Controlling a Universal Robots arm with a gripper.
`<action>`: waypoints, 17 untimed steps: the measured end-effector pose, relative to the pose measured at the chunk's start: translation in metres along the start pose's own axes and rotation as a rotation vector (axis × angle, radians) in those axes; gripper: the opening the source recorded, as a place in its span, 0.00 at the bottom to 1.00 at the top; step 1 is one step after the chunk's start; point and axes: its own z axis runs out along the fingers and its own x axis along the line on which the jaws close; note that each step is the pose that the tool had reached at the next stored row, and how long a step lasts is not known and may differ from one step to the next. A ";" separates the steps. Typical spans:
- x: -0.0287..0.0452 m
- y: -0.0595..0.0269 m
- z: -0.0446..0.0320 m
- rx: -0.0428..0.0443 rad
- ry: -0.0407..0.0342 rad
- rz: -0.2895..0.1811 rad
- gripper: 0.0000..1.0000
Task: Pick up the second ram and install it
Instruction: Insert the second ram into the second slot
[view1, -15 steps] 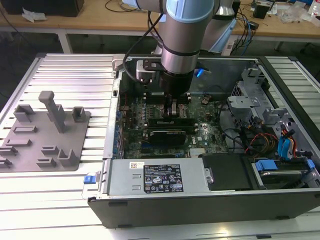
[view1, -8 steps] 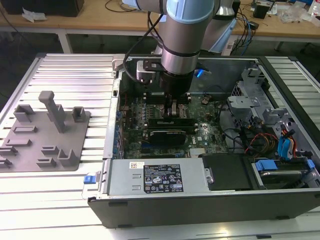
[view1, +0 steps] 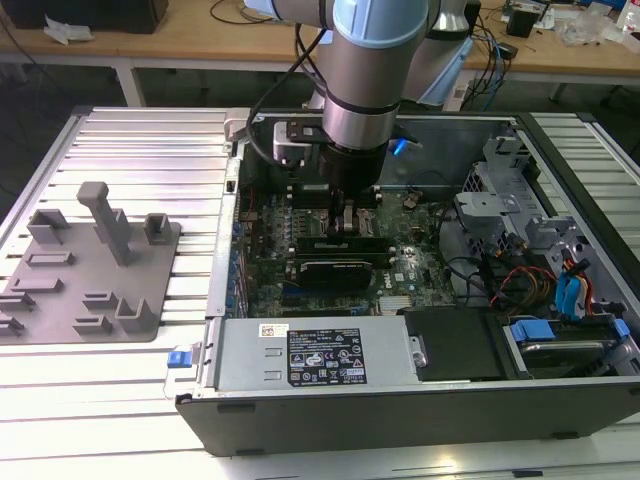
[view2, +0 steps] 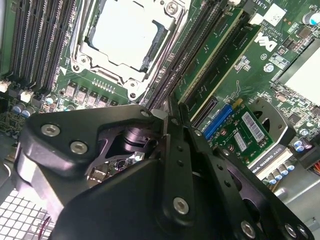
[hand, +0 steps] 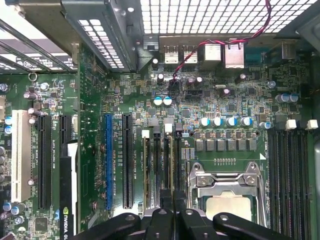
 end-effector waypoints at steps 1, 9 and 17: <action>0.0000 0.0000 0.0000 0.0001 -0.0002 -0.002 0.09; 0.0001 -0.0003 0.0010 0.0002 0.0008 -0.017 0.09; 0.0001 -0.0005 0.0046 0.0002 0.0007 -0.018 0.09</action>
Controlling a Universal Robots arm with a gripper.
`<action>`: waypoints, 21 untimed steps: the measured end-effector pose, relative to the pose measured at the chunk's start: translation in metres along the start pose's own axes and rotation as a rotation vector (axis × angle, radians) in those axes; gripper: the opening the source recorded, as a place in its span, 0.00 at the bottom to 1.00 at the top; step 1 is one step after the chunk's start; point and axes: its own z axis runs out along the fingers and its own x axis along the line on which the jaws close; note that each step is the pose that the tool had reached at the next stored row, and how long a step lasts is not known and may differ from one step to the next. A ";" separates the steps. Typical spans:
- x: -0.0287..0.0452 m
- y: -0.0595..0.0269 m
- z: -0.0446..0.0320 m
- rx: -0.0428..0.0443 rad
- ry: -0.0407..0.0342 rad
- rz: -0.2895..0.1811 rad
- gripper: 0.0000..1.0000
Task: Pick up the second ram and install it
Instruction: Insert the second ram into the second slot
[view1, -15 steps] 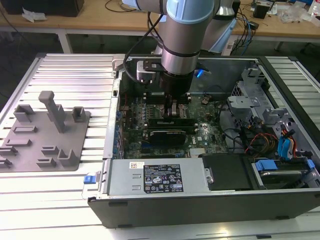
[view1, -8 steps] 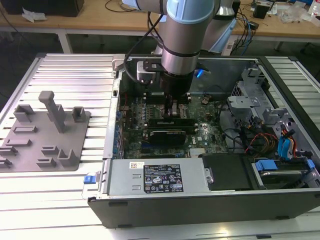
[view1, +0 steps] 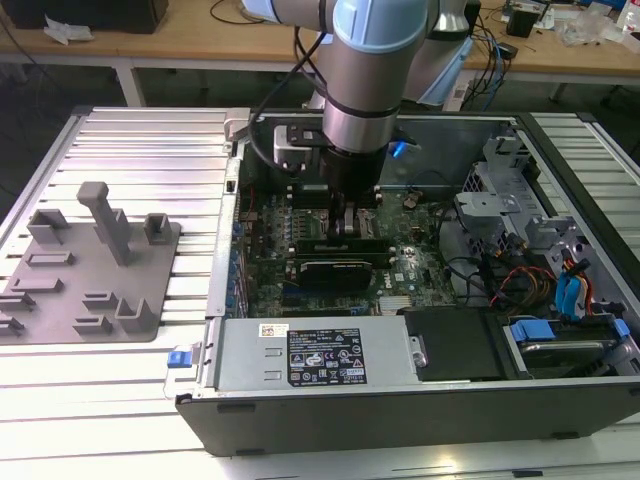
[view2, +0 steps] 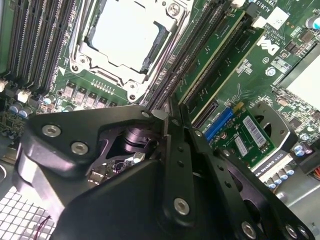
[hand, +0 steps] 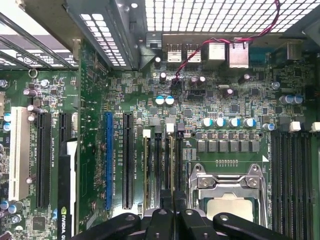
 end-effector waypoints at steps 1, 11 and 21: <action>0.0001 0.0000 0.0008 0.0000 0.0002 0.000 0.09; 0.0001 -0.0001 0.0035 -0.0001 0.0005 -0.002 0.09; 0.0001 0.0006 -0.0114 -0.0001 0.0008 -0.004 0.17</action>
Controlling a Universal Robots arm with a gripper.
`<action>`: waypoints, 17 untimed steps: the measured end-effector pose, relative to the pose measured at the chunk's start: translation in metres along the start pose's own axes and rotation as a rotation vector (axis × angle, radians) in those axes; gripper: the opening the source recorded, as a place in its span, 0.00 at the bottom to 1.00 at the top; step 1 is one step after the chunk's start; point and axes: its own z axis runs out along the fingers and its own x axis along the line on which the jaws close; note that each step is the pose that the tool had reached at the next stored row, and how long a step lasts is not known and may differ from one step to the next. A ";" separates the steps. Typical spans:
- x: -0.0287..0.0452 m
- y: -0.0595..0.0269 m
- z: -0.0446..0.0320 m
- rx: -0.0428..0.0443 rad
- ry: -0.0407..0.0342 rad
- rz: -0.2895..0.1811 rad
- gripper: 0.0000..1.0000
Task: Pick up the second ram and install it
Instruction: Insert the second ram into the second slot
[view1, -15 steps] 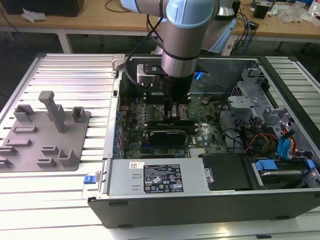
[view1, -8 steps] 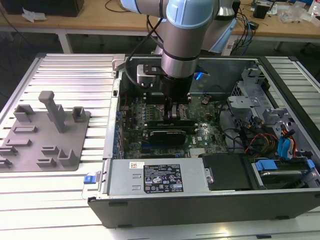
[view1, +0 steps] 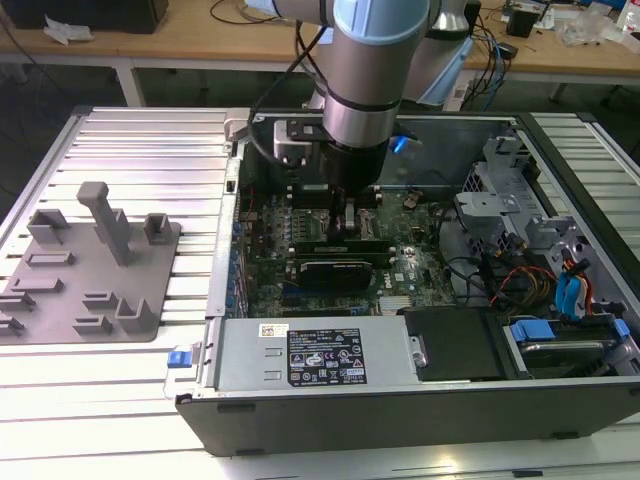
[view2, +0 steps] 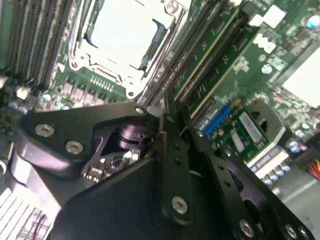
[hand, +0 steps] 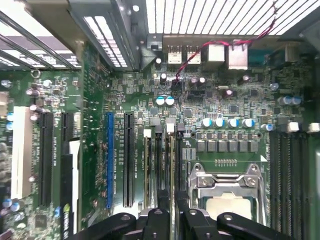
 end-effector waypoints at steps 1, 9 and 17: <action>0.0000 0.0002 -0.0044 0.0000 0.0000 0.000 0.17; 0.0001 -0.0187 -0.0066 0.0000 0.0001 0.000 0.17; 0.0001 -0.0212 -0.0067 0.0001 0.0001 0.000 0.08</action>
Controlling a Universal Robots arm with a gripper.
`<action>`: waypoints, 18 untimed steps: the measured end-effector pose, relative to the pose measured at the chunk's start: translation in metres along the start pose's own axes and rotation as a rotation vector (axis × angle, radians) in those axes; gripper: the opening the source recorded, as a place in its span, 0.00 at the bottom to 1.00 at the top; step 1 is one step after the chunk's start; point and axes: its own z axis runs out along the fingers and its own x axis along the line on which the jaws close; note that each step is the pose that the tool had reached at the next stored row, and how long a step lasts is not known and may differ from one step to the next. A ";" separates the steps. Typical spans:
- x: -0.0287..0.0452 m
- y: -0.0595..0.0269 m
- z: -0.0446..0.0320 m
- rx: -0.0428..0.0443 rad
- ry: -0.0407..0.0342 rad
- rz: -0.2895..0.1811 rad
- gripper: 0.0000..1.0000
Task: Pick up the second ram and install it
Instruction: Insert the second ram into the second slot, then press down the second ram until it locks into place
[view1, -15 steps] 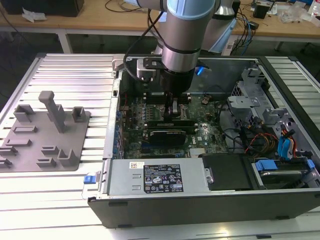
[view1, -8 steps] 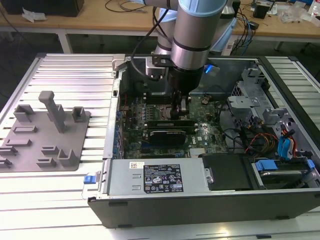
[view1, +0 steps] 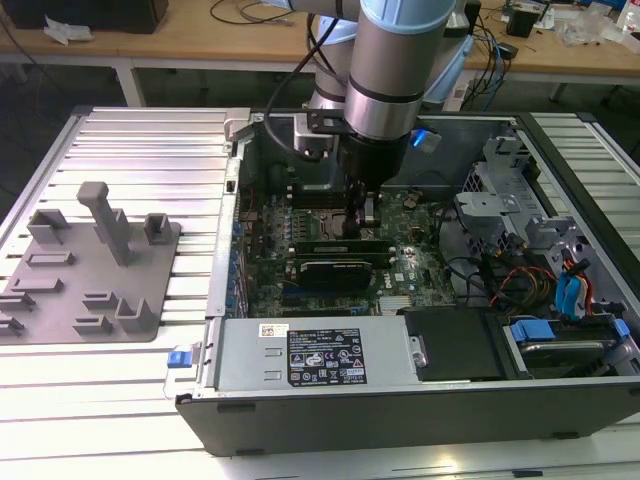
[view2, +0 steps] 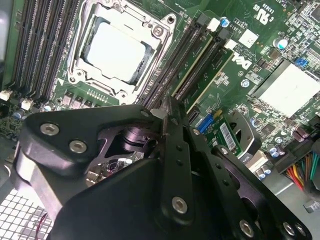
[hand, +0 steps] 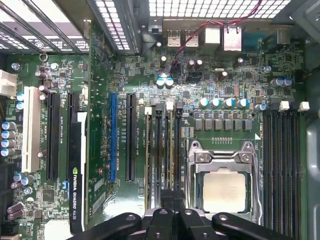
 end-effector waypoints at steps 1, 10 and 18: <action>0.0000 -0.0002 0.0000 0.0000 0.0000 0.000 0.08; 0.0000 -0.0026 -0.0001 0.0000 0.0000 0.000 0.08; 0.0001 -0.0146 -0.0007 0.0000 0.0000 0.000 0.08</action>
